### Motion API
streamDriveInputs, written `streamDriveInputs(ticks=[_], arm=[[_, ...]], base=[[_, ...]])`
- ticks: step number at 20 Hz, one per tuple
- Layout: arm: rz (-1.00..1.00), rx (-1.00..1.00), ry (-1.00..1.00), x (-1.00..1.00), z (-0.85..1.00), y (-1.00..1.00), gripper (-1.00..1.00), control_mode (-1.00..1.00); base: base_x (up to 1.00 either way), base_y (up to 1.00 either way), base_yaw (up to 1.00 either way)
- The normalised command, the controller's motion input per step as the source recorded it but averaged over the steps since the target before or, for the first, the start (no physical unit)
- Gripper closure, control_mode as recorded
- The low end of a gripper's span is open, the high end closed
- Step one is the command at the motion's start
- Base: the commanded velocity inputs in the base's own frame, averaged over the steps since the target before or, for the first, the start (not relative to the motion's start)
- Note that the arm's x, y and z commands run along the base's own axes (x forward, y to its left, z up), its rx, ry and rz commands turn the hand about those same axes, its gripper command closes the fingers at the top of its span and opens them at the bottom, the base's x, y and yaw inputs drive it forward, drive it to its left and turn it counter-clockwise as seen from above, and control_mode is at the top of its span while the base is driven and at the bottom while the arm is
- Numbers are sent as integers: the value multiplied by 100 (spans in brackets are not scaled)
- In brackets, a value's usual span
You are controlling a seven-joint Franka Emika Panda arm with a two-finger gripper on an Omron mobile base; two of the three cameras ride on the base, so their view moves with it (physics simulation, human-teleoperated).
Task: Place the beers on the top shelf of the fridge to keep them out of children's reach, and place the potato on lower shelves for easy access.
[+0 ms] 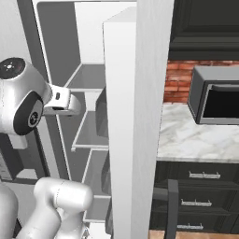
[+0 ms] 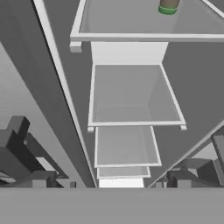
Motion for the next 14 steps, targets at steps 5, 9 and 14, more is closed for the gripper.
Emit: streamDriveInputs(ticks=[5, 9, 14], arm=[[0, -1, 13, -2, -9, 0, -100, -100], [0, 0, 8, -13, -13, 0, -100, -100], [0, 0, 1, -9, -3, 0, -100, 100]], base=[[0, 0, 0], [0, 0, 0], [-75, 0, 0]])
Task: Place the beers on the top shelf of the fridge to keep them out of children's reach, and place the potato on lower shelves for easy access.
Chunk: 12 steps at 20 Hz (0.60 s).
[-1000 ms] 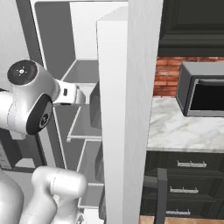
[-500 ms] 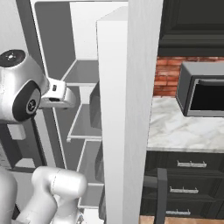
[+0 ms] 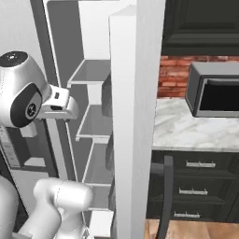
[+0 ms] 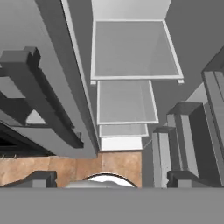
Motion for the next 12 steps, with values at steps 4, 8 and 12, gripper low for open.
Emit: streamDriveInputs(ticks=[4, 8, 12], arm=[[0, 0, 0, 0, 0, 0, -100, 100], [0, 0, 0, 0, 0, 0, -100, 100], [0, 0, 0, 0, 0, 0, -100, 100]], base=[[-100, 0, 0], [-87, -28, -4], [-22, -76, -24]])
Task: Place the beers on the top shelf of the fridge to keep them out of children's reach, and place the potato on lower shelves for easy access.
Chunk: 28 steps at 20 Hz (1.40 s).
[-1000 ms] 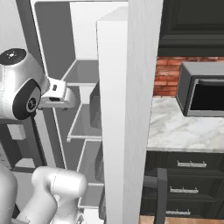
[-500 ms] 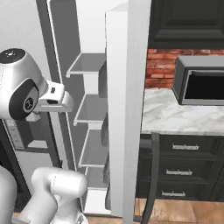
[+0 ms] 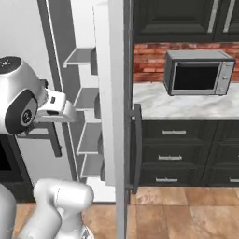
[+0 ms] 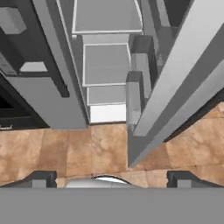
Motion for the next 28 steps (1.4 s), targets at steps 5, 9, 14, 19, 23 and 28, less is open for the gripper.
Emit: streamDriveInputs(ticks=[5, 9, 14, 19, 23, 28], arm=[[0, 0, 0, 0, 0, 0, -100, 100], [0, 0, 0, 0, 0, 0, -100, 100], [0, 0, 0, 0, 0, 0, -100, 100], [0, 0, 0, 0, 0, 0, -100, 100], [0, 0, 0, 0, 0, 0, -100, 100], [0, 0, 0, 0, 0, 0, -100, 100]], base=[[-4, -90, -45], [0, -100, -58], [10, -98, -58], [66, -59, -43], [100, -2, -18], [100, -1, -8]])
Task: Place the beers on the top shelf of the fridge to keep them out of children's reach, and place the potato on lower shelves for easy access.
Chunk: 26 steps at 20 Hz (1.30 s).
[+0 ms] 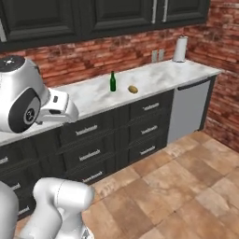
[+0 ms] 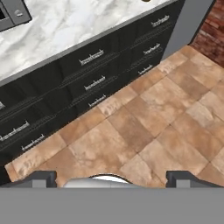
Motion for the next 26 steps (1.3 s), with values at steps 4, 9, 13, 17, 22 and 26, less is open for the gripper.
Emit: streamDriveInputs(ticks=[4, 9, 13, 17, 22, 26], arm=[[0, 0, 0, 0, 0, 0, -100, 100], [0, 0, 0, 0, 0, 0, -100, 100], [0, 0, 0, 0, 0, 0, -100, 100], [0, 0, 0, 0, 0, 0, -100, 100], [0, 0, 0, 0, 0, 0, -100, 100], [0, 0, 0, 0, 0, 0, -100, 100]], base=[[100, -15, 0], [100, -44, 25], [100, -59, 46], [100, -62, 48], [88, -60, 45], [74, -32, 44]])
